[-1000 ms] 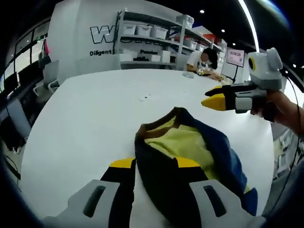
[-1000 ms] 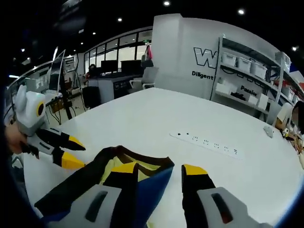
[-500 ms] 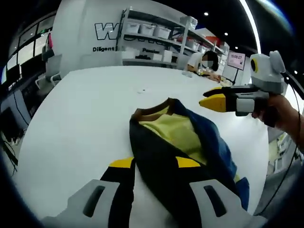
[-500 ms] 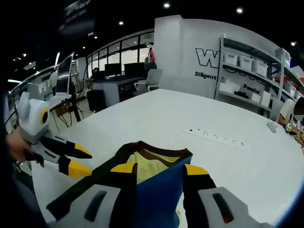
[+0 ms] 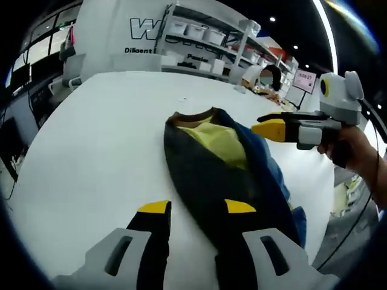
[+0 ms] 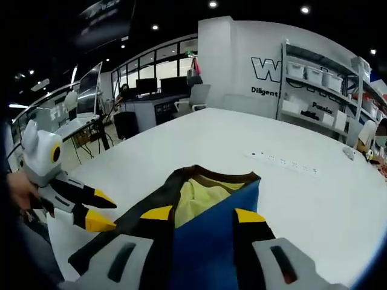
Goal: Fold the garment on the visible template until the final outline fits inside the template.
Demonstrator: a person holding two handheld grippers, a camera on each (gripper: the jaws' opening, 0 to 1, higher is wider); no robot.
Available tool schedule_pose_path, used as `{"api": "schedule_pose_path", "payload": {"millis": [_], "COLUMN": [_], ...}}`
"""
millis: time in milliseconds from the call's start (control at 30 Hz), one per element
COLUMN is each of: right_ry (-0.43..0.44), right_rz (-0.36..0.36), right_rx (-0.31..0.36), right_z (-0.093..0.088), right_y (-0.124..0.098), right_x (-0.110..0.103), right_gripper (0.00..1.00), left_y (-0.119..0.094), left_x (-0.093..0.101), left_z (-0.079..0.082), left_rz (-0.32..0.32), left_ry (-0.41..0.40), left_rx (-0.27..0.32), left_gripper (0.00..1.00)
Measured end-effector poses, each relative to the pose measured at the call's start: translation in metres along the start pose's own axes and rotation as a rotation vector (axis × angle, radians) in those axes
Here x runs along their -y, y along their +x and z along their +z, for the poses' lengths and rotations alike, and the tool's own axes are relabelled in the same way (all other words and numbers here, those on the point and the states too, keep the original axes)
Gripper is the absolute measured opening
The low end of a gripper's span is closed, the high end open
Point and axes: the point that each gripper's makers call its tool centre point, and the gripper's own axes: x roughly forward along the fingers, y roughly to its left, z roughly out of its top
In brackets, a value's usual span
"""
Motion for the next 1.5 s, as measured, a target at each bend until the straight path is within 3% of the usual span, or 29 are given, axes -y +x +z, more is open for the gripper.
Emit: {"api": "schedule_pose_path", "payload": {"millis": [267, 500, 767, 1000, 1267, 1500], "right_ry": [0.016, 0.003, -0.048, -0.066, -0.034, 0.008], "right_rz": [0.010, 0.024, -0.014, -0.024, -0.028, -0.011], "right_rx": [-0.020, -0.050, -0.119, -0.177, -0.192, -0.156], "right_z": [-0.014, -0.028, -0.043, -0.058, -0.067, -0.061], "right_y": [-0.006, -0.006, -0.005, -0.005, -0.008, -0.014], "right_x": [-0.014, -0.029, -0.035, -0.035, -0.028, -0.030], "right_gripper": [0.34, 0.33, 0.25, 0.00, 0.00, 0.00], "left_y": [-0.007, -0.012, -0.012, -0.012, -0.011, -0.012], "left_x": [0.008, 0.020, 0.028, 0.035, 0.040, 0.041], "left_z": [-0.012, -0.020, -0.032, -0.038, -0.043, -0.046], "left_rz": [-0.034, -0.064, -0.083, -0.110, -0.120, -0.124], "left_ry": [-0.086, -0.116, -0.199, -0.253, -0.266, -0.288], "left_rx": [-0.003, -0.012, -0.029, -0.038, -0.054, -0.063], "left_gripper": [0.28, 0.29, 0.28, 0.20, 0.16, 0.00]}}
